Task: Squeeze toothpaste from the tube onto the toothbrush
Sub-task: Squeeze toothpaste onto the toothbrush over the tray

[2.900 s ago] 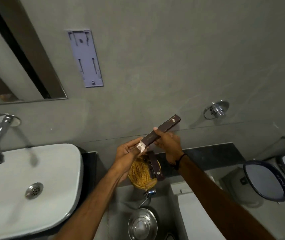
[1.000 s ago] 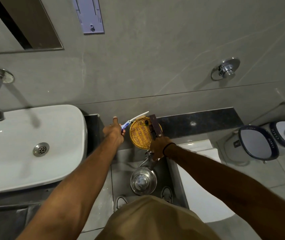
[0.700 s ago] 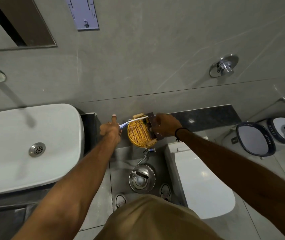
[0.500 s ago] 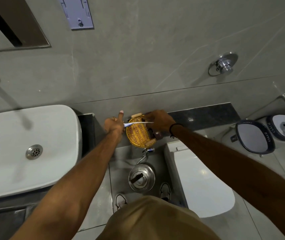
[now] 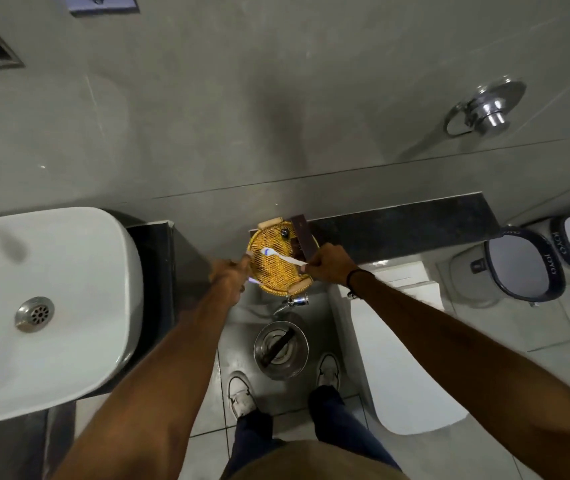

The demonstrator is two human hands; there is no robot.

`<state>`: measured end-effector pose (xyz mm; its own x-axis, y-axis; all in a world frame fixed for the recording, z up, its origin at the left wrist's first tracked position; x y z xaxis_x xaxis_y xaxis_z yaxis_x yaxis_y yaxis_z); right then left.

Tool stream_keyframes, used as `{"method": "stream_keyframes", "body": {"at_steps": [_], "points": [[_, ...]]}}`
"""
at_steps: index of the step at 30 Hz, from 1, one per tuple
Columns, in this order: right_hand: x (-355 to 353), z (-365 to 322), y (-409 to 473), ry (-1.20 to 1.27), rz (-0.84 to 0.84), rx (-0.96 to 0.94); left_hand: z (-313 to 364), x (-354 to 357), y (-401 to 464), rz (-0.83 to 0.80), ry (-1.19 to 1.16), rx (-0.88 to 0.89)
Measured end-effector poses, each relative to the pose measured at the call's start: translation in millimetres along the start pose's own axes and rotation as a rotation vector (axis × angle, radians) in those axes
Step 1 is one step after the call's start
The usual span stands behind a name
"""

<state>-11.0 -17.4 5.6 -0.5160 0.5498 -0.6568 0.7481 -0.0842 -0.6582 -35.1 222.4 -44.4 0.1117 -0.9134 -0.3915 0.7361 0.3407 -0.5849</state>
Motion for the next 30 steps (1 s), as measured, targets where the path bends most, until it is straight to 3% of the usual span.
{"method": "stream_keyframes", "body": {"at_steps": [4, 10, 17, 20, 26, 30], "points": [[21, 11, 36, 0.135, 0.035, 0.082, -29, 30, 30, -0.077, -0.078, -0.062], [47, 8, 87, 0.221, 0.154, 0.113, -20, 57, 76, -0.048, 0.046, 0.121], [59, 5, 99, 0.125, 0.239, 0.009, 2, 84, 110, -0.210, 0.382, 0.338], [63, -1, 102, 0.067, 0.202, -0.013, 4, 89, 113, -0.248, 0.470, 0.371], [76, 0, 121, -0.029, 0.155, 0.078, 14, 98, 106, -0.258, 0.634, 0.546], [77, -6, 120, -0.124, 0.193, 0.053, 24, 92, 89, -0.167, 0.681, 0.672]]}}
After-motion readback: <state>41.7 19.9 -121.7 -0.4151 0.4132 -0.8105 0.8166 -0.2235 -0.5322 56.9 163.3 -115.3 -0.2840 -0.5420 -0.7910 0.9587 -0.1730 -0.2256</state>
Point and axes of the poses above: each hand's wrist, its own y-axis towards the middle knuckle, its own x-axis out of the palm, z = x × y, the point moved 9 cm from there along y, towards the middle knuckle, and after that the axes turned 11 degrees about x, right-handed, at the moved point
